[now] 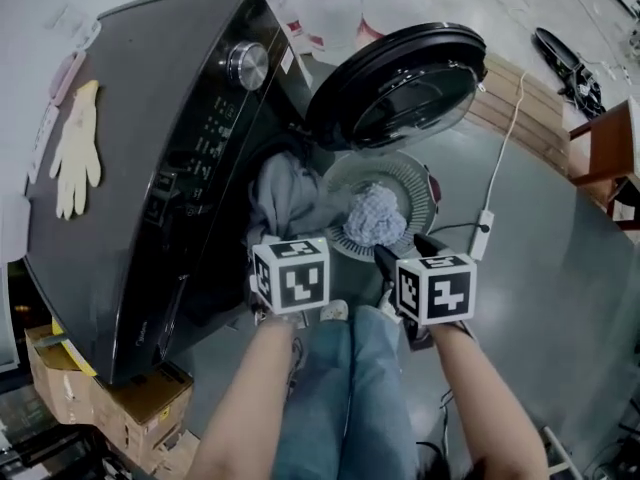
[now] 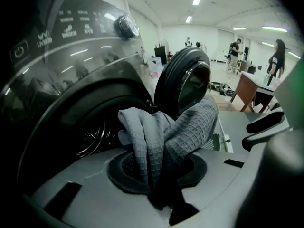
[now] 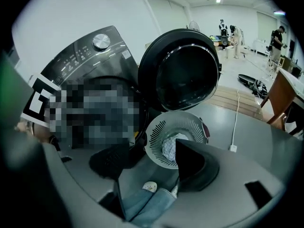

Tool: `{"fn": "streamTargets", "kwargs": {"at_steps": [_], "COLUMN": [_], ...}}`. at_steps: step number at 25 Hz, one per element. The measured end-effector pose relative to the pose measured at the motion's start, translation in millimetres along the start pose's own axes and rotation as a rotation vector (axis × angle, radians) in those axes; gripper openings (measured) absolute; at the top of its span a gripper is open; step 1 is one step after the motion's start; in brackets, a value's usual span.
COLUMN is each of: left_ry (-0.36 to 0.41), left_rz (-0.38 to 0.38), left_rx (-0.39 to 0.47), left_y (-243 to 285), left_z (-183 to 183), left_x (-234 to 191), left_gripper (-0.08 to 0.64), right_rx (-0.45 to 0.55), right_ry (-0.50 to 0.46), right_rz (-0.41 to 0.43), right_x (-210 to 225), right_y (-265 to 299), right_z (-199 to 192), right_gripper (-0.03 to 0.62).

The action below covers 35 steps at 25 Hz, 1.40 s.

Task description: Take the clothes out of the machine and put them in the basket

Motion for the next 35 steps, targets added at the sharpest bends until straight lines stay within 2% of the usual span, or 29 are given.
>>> {"fn": "streamTargets", "kwargs": {"at_steps": [9,18,23,29,35], "left_ry": [0.029,0.120,0.174,0.255,0.248], "left_rz": [-0.085,-0.181,-0.269,-0.339,-0.395], "left_rx": [0.040,0.041,0.040,0.065,0.076], "left_y": [-60.2,-99.0,-123.9,-141.5,-153.4], "left_z": [38.4,68.9,85.4,107.8,128.9], "left_x": [4.6,-1.2,14.9,51.1,73.5], "left_gripper": [0.089,0.089,0.089,0.089,0.089], "right_rx": [0.045,0.060,0.068,0.080,0.056], "right_ry": [0.038,0.033,0.033,0.056,0.056], "right_rz": [-0.020,-0.029,-0.025,-0.047,-0.051], "right_x": [-5.5,-21.3,-25.0,-13.9,1.1], "right_y": [-65.8,-108.8,-126.3,-148.1,-164.8], "right_z": [19.0,36.4,44.6,47.1,51.9], "right_gripper": [0.296,0.296,0.296,0.295,0.287]}}
Point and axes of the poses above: the fingertips, and each gripper's own axes: y forward along the fingers, x to its right, z out of its top, the point moved 4 cm from there along -y, backward along the fingers, and after that the axes turned 1 degree about x, right-handed, at the moved point
